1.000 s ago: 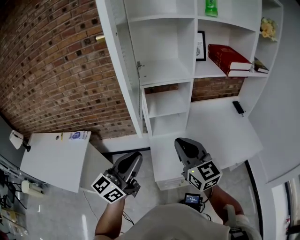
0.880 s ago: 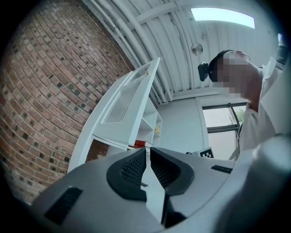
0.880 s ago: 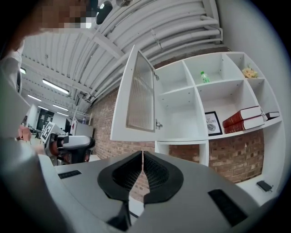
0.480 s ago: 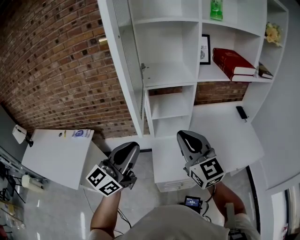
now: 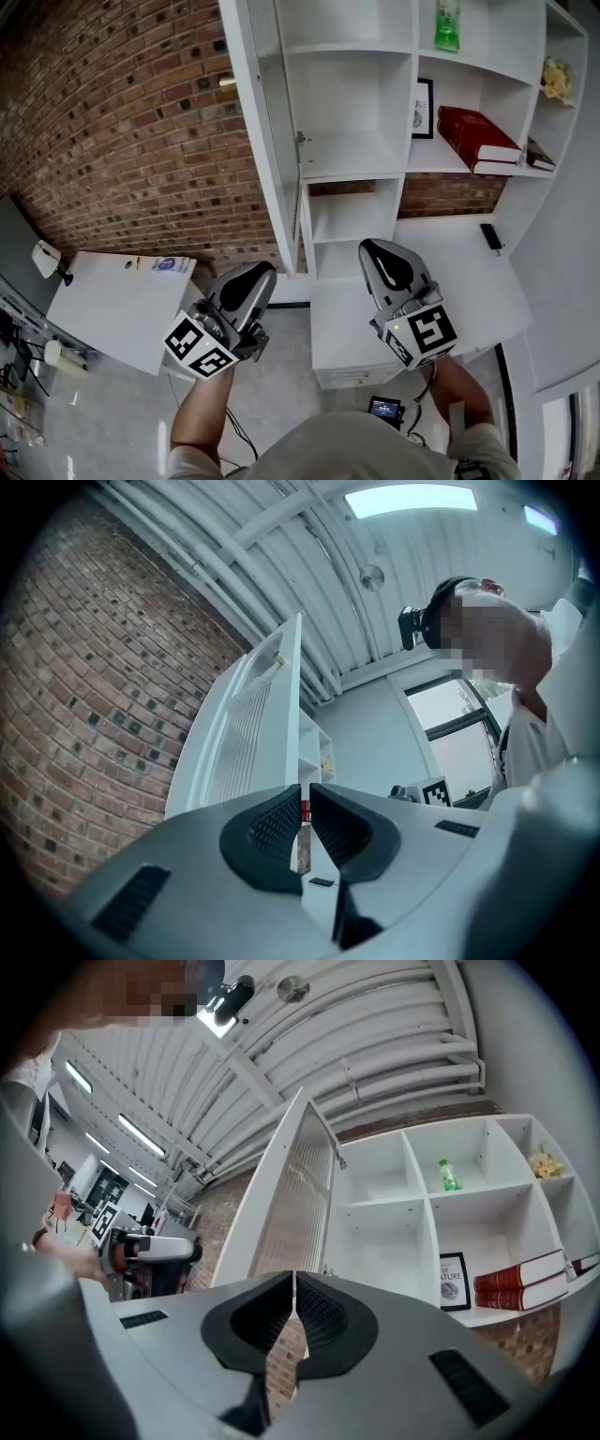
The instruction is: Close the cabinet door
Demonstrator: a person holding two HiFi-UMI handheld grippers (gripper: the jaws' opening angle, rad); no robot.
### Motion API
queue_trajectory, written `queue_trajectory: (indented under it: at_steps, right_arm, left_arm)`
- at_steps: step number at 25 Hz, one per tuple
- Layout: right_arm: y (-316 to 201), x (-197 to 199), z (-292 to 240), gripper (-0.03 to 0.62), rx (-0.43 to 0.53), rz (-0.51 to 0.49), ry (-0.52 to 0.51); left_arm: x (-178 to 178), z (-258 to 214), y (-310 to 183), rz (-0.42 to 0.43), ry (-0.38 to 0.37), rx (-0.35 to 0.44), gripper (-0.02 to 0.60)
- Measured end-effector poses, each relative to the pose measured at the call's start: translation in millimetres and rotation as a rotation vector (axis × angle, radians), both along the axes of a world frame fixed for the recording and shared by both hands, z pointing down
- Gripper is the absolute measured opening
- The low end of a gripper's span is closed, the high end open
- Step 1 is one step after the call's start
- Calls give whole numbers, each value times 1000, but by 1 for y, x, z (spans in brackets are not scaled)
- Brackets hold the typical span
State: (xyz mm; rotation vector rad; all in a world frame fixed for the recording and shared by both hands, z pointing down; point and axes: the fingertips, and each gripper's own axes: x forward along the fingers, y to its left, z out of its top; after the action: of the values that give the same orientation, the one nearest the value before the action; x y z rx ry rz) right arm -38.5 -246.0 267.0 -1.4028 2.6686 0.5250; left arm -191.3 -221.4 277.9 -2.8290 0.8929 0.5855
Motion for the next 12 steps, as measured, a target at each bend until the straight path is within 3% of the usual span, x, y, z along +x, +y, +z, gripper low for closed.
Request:
queue_trajectory:
  at_steps: [12]
  right_arm:
    - [-3, -16, -32, 29, 52, -6, 12]
  left_arm:
    - [-14, -58, -11, -49, -23, 125, 35]
